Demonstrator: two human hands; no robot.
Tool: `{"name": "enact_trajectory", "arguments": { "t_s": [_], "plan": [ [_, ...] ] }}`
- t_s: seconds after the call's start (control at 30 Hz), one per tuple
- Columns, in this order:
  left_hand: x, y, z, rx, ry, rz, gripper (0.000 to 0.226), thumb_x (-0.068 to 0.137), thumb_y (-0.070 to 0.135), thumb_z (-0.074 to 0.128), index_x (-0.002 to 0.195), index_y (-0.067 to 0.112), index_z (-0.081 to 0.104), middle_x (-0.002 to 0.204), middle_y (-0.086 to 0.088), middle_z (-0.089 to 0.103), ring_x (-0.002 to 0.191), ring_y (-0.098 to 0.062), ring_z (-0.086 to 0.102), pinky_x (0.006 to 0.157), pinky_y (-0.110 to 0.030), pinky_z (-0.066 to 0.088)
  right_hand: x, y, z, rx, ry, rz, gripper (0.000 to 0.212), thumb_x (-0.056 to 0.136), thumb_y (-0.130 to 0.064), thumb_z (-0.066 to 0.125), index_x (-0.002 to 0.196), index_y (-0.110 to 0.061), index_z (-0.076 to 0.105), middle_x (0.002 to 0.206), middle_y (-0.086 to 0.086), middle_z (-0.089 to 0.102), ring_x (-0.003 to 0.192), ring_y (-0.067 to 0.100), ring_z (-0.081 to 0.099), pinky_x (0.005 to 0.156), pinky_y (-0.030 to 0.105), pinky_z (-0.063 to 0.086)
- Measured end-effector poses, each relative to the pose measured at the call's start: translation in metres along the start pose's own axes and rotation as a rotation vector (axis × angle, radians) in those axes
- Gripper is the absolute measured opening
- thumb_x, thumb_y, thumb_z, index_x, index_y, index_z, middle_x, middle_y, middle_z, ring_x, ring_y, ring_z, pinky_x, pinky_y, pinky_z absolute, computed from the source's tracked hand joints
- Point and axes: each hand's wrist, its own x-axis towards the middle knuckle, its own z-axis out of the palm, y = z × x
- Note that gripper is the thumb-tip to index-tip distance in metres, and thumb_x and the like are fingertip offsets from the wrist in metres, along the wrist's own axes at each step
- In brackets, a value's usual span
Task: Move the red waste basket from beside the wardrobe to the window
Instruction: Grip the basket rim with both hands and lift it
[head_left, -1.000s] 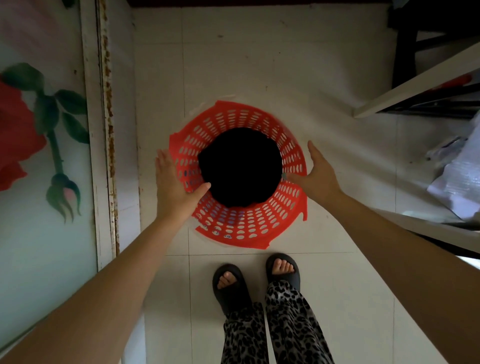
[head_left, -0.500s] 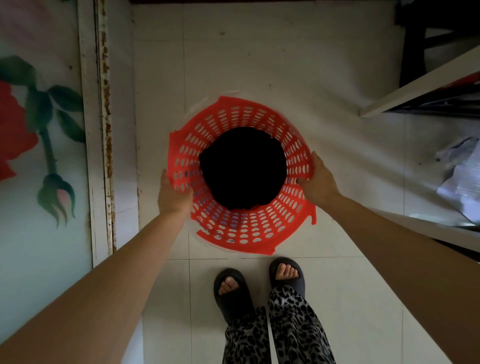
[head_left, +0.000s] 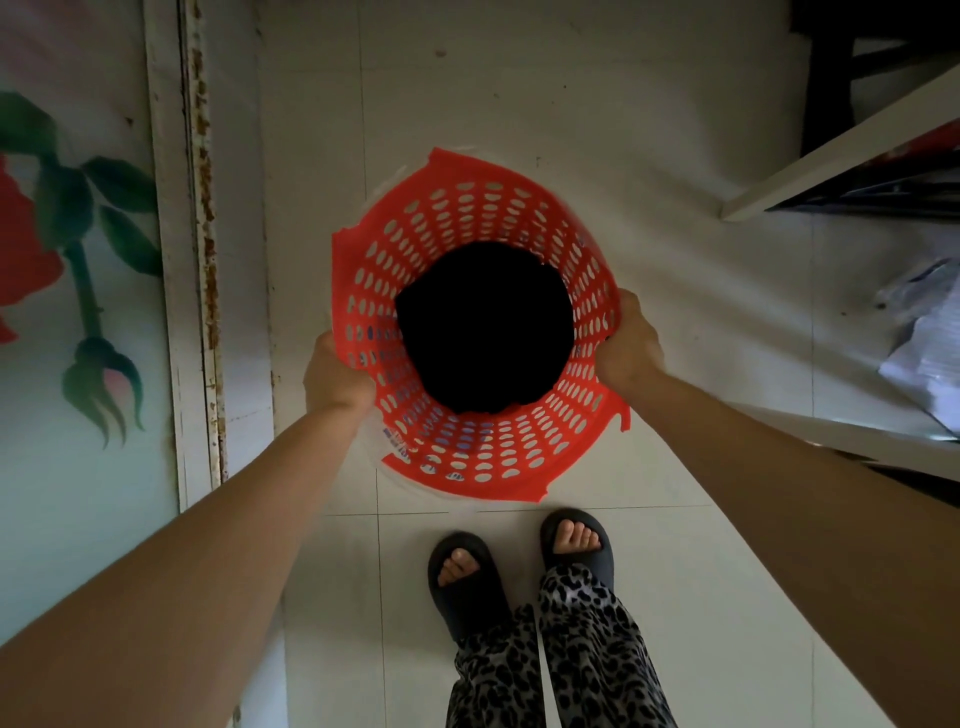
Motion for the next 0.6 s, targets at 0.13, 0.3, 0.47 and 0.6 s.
{"name": "enact_trajectory", "arguments": {
  "t_s": [0.13,0.3,0.47,0.6],
  "plan": [
    [-0.008,0.013,-0.022,0.040,0.008,0.079,0.030,0.091,0.020,0.064,0.120,0.019,0.055,0.100,0.002,0.063,0.095,-0.026,0.066,0.083,-0.048,0.058,-0.012,-0.011,-0.019,-0.023,0.025,0.004,0.046,0.095,-0.039,0.042,0.138,-0.027,0.032,0.096,-0.003,0.054,0.065,0.015,0.056,0.054,0.031,0.046],
    [-0.042,0.042,-0.060,0.066,0.073,0.174,0.035,0.095,0.019,0.058,0.130,0.017,0.053,0.109,-0.003,0.065,0.096,-0.025,0.063,0.081,-0.042,0.055,-0.053,-0.038,-0.054,-0.010,0.026,-0.061,0.044,0.094,-0.030,0.046,0.136,-0.025,0.034,0.103,0.000,0.056,0.076,0.022,0.060,0.069,0.045,0.055],
    [-0.086,0.072,-0.107,0.115,0.141,0.248,0.033,0.099,0.023,0.051,0.131,0.016,0.053,0.114,-0.005,0.066,0.091,-0.023,0.061,0.076,-0.036,0.050,-0.105,-0.076,-0.093,-0.026,0.010,-0.114,0.052,0.092,-0.024,0.054,0.139,-0.023,0.032,0.122,0.007,0.058,0.097,0.031,0.063,0.082,0.052,0.054],
    [-0.129,0.103,-0.158,0.211,0.216,0.284,0.030,0.100,0.027,0.050,0.128,0.018,0.055,0.110,-0.005,0.068,0.083,-0.019,0.057,0.064,-0.028,0.042,-0.155,-0.111,-0.131,-0.049,-0.005,-0.146,0.056,0.091,-0.022,0.057,0.140,-0.022,0.031,0.125,0.012,0.057,0.095,0.031,0.063,0.080,0.050,0.054]
  ]
}}
